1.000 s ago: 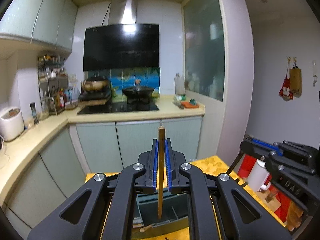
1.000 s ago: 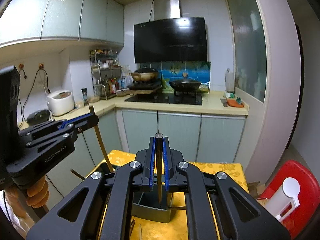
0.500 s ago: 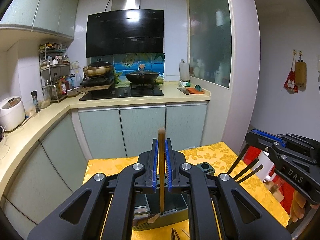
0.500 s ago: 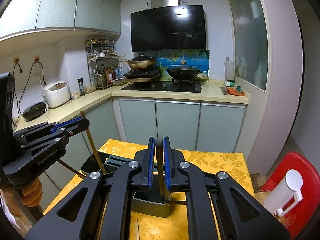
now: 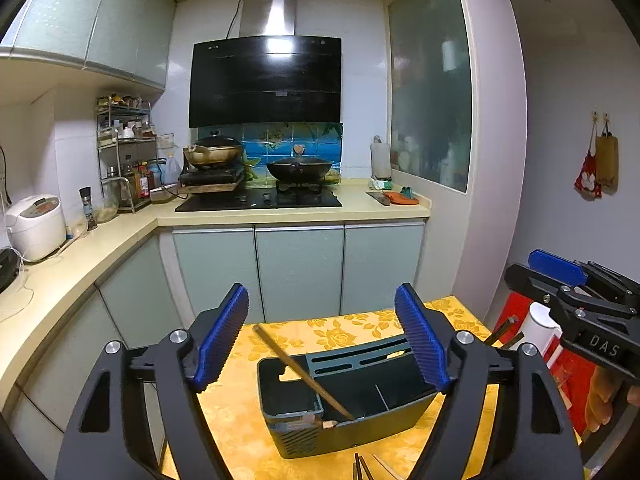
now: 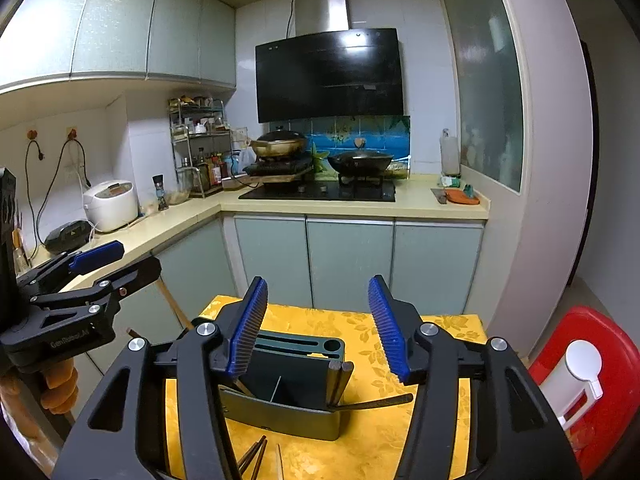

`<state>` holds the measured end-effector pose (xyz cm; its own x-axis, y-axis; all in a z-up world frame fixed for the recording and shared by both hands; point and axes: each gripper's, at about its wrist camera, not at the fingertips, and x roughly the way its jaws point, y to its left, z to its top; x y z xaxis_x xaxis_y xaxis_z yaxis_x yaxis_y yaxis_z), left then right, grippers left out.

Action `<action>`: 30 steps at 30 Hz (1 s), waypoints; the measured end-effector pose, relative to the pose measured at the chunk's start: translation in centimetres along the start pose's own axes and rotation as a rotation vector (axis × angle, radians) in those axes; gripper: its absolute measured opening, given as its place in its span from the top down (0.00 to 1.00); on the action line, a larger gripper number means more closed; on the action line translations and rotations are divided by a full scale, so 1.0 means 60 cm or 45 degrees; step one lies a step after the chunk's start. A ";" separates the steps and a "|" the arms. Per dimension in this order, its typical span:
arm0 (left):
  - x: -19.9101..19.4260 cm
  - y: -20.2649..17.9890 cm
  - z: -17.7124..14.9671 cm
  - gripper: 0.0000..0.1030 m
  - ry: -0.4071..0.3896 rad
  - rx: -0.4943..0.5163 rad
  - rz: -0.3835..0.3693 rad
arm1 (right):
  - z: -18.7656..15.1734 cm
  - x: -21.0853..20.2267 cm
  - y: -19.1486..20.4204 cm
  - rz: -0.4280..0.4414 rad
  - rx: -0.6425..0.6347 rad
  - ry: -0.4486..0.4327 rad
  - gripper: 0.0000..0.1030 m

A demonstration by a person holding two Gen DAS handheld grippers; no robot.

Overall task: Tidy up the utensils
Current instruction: 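Lower the chopsticks into the holder and open both tools, then move both open tools back over the remaining chopsticks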

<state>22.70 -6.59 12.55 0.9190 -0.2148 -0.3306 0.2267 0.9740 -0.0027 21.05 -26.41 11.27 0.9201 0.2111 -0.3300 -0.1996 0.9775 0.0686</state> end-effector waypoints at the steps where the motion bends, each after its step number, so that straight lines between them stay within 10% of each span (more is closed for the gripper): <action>1: -0.005 0.002 -0.001 0.28 -0.003 0.001 0.003 | -0.001 -0.005 0.000 -0.001 -0.003 -0.005 0.50; 13: -0.080 0.009 -0.057 0.25 -0.005 0.034 -0.005 | -0.046 -0.079 0.006 -0.006 -0.054 -0.055 0.50; 30: -0.133 0.034 -0.250 0.24 0.179 0.018 0.007 | -0.257 -0.127 0.010 -0.017 -0.075 0.083 0.44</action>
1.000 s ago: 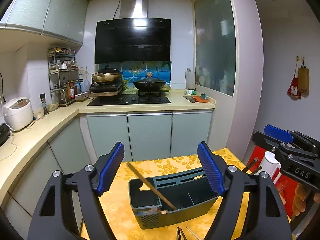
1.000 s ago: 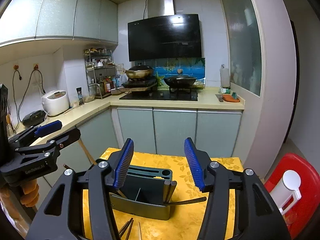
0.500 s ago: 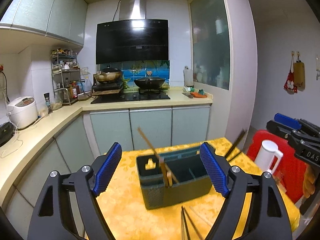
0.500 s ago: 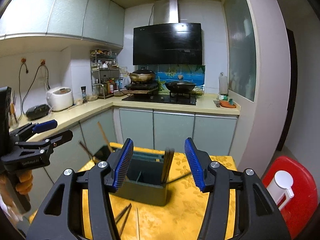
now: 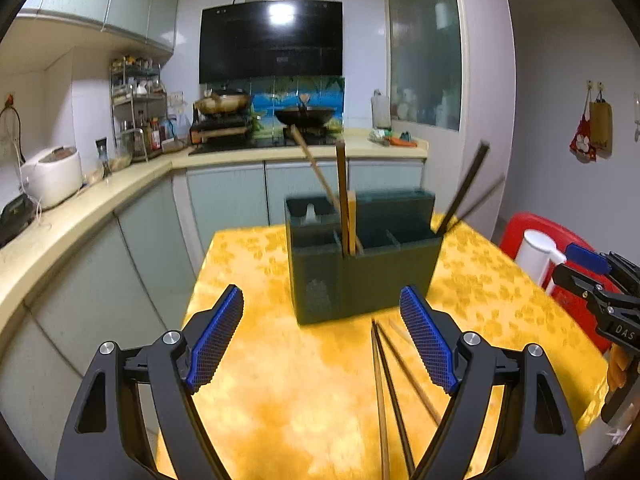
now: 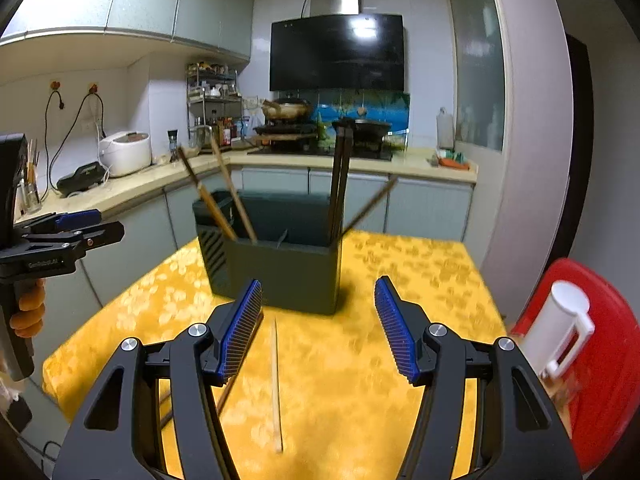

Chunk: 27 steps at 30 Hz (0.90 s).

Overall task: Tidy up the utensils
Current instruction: 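Move both open tools back over the remaining chopsticks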

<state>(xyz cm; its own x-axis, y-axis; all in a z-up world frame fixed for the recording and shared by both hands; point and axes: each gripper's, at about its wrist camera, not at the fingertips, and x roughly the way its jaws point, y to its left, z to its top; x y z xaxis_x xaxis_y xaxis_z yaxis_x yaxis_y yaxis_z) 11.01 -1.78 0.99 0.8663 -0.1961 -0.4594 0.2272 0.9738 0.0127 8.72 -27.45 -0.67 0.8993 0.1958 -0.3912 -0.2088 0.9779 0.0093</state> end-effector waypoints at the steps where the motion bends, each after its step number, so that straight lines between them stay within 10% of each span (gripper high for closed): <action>1: -0.001 0.000 -0.012 0.24 0.011 0.002 0.000 | -0.010 0.000 0.001 -0.005 0.003 0.010 0.44; 27: 0.008 -0.049 -0.258 0.26 0.367 0.068 -0.118 | -0.184 0.028 0.036 0.044 0.006 0.279 0.44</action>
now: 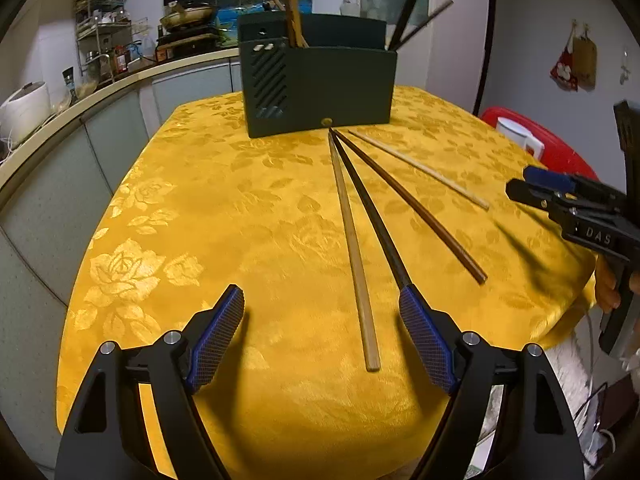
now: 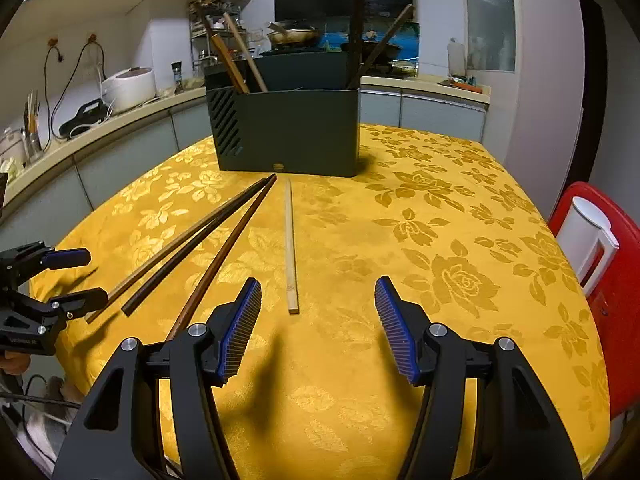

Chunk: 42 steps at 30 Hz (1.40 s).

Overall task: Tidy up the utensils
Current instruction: 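Move both open tools back over the remaining chopsticks, then close the left tool on a light wooden chopstick while the right tool grasps a light chopstick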

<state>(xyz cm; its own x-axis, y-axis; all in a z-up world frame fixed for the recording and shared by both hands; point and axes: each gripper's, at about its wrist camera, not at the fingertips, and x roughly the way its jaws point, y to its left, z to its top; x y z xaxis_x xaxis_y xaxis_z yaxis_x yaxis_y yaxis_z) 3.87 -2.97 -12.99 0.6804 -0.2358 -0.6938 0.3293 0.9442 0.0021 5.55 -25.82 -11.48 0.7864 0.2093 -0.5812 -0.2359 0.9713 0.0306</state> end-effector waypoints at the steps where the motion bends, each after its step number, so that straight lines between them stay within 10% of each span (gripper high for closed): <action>1: 0.003 -0.002 -0.002 0.30 0.009 0.005 0.001 | -0.001 0.001 0.001 -0.001 -0.003 0.002 0.44; 16: 0.010 0.011 -0.002 0.75 0.007 -0.024 0.038 | -0.002 0.052 0.022 0.027 -0.076 0.130 0.60; 31: 0.015 0.008 0.001 0.94 -0.005 -0.025 0.031 | 0.004 0.068 0.036 0.065 -0.083 0.162 0.92; 42: -0.003 0.011 0.011 0.94 -0.046 -0.021 0.050 | 0.022 0.021 0.006 0.054 -0.010 0.072 0.93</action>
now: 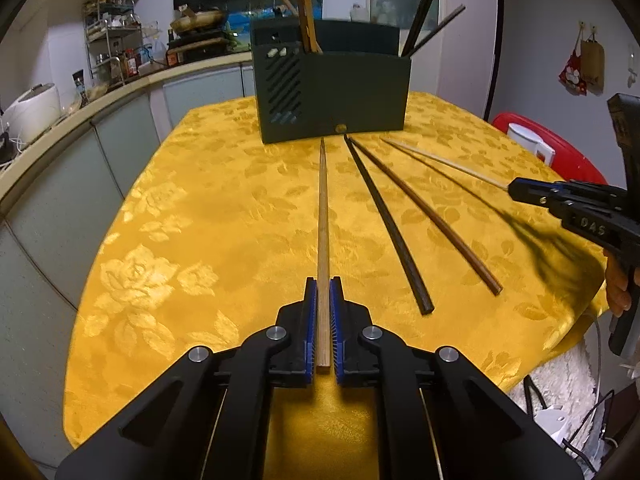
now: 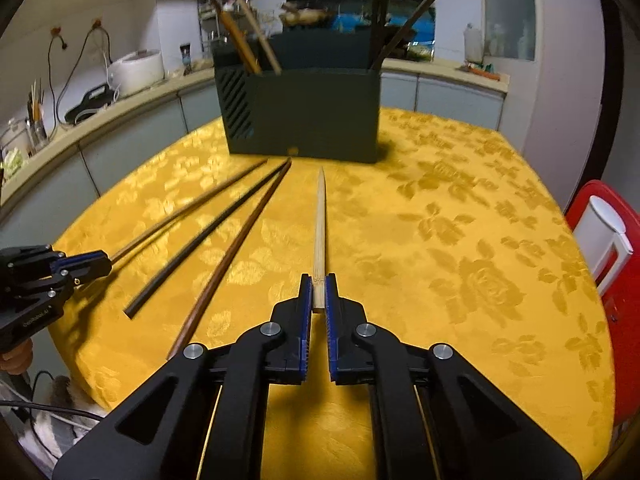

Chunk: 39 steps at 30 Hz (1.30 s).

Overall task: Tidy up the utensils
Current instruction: 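Close the left tool on a light wooden chopstick while the right tool grasps a light chopstick, then lift both held chopsticks and carry them over the green holder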

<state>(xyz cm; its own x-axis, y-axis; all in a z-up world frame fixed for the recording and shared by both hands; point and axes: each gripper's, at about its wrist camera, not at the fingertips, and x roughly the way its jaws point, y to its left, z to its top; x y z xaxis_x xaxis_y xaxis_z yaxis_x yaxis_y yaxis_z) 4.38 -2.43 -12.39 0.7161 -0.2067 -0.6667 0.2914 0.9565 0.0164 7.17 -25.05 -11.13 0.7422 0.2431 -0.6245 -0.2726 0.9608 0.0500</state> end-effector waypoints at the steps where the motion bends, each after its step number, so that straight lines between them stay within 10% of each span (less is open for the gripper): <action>1: -0.008 0.001 0.004 0.94 -0.018 0.000 0.004 | 0.003 -0.009 -0.002 -0.001 0.004 -0.019 0.93; 16: -0.152 0.047 0.083 0.94 -0.384 -0.059 0.004 | 0.062 -0.129 -0.021 0.025 0.050 -0.290 0.93; 39: -0.187 0.031 0.206 0.94 -0.445 0.008 0.009 | 0.133 -0.139 -0.027 0.086 0.103 -0.344 0.93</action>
<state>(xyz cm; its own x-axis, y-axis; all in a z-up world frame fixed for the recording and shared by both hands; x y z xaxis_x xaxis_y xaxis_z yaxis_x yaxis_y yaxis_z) 4.72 -0.85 4.31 0.8917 -0.2593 -0.3711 0.2890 0.9570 0.0256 6.28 -27.55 0.22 0.8633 0.3230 -0.3879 -0.2851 0.9461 0.1534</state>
